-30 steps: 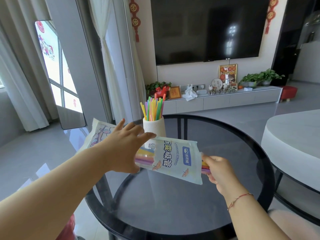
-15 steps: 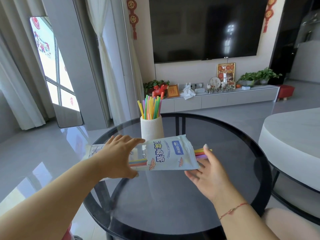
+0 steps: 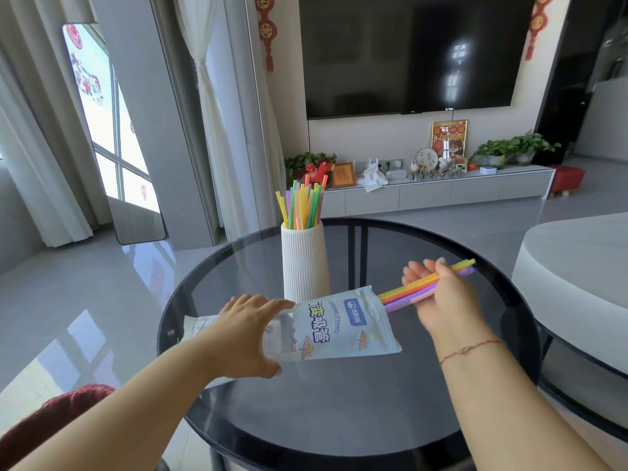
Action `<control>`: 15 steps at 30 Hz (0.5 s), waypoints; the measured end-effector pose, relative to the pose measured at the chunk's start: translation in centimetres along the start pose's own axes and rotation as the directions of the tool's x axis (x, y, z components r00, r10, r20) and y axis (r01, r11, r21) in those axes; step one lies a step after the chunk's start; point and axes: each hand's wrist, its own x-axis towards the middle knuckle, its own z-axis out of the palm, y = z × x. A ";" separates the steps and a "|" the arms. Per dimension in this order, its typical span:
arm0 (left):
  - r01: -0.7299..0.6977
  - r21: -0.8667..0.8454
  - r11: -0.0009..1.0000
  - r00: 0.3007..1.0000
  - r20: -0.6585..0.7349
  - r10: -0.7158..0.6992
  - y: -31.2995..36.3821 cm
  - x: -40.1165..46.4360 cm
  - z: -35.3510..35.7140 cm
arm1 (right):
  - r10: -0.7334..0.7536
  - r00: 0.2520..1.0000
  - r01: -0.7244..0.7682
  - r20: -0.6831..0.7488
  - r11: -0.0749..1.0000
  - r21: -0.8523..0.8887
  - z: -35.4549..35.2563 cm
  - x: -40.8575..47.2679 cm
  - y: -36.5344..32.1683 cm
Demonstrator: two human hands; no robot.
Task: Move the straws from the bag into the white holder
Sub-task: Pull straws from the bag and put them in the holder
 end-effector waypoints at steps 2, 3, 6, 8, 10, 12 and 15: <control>0.001 -0.003 1.000 1.000 0.031 -0.001 0.0 -0.1 1.0 | -0.038 0.997 0.039 -0.064 0.999 0.010 0.2 1.0 -1.0; 0.005 -0.004 1.000 0.999 0.046 -0.005 0.0 -0.2 1.4 | -0.058 0.994 0.058 -0.091 0.998 -0.004 0.4 1.2 -1.5; 0.025 0.011 1.000 0.997 0.079 -0.026 -0.3 -0.4 2.4 | -0.169 0.977 0.159 -0.127 0.984 -0.086 1.1 2.0 -3.0; 0.023 0.040 0.999 0.996 0.088 -0.027 -0.4 -0.4 2.9 | -0.291 0.951 0.270 -0.108 0.947 -0.175 1.9 2.1 -4.0; 0.029 0.038 0.999 0.994 0.105 -0.033 -0.4 -0.4 3.4 | -0.404 0.914 0.380 -0.048 0.890 -0.252 3.0 1.9 -4.8; 0.029 0.015 0.999 0.991 0.132 -0.031 0.2 -0.3 3.5 | -0.486 0.874 0.475 0.033 0.836 -0.276 4.2 1.2 -5.3; 0.022 -0.055 0.998 0.988 0.154 -0.013 1.5 0.1 3.5 | -0.536 0.837 0.542 0.111 0.785 -0.301 5.8 -0.3 -5.9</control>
